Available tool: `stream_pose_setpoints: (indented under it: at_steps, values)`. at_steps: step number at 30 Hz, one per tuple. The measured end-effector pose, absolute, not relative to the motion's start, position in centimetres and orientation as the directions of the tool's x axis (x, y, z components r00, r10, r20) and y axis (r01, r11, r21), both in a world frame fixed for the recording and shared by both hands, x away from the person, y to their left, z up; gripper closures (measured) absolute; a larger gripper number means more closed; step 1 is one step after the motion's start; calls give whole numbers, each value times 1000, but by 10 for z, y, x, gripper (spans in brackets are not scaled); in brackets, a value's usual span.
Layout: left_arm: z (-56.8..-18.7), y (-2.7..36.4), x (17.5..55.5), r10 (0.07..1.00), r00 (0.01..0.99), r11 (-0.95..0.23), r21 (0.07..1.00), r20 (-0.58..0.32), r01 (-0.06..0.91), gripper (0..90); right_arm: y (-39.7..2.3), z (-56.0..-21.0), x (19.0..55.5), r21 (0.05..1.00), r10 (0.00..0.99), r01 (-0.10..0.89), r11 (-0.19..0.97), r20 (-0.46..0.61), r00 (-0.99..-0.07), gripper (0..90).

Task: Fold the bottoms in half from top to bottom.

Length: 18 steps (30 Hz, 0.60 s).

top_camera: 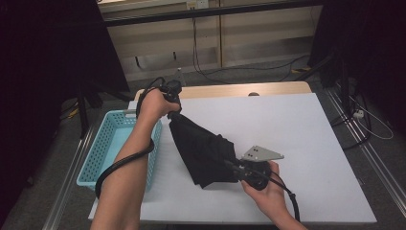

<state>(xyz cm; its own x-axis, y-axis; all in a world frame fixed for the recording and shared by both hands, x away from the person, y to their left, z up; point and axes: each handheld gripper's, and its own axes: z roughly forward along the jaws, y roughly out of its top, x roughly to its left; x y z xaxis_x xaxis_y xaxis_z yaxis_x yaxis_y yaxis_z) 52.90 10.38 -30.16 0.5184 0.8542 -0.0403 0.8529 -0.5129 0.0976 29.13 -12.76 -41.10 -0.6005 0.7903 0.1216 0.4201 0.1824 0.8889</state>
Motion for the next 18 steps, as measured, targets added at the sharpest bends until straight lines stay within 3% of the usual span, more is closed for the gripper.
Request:
stream_pose_setpoints:
  at_steps: [18]
  values:
    - [-267, 109, 533, 887, 461, -456, 101, -35, 884, 821, -106, -405, 292, 908, 774, 373, 189, 97, -626, 805]
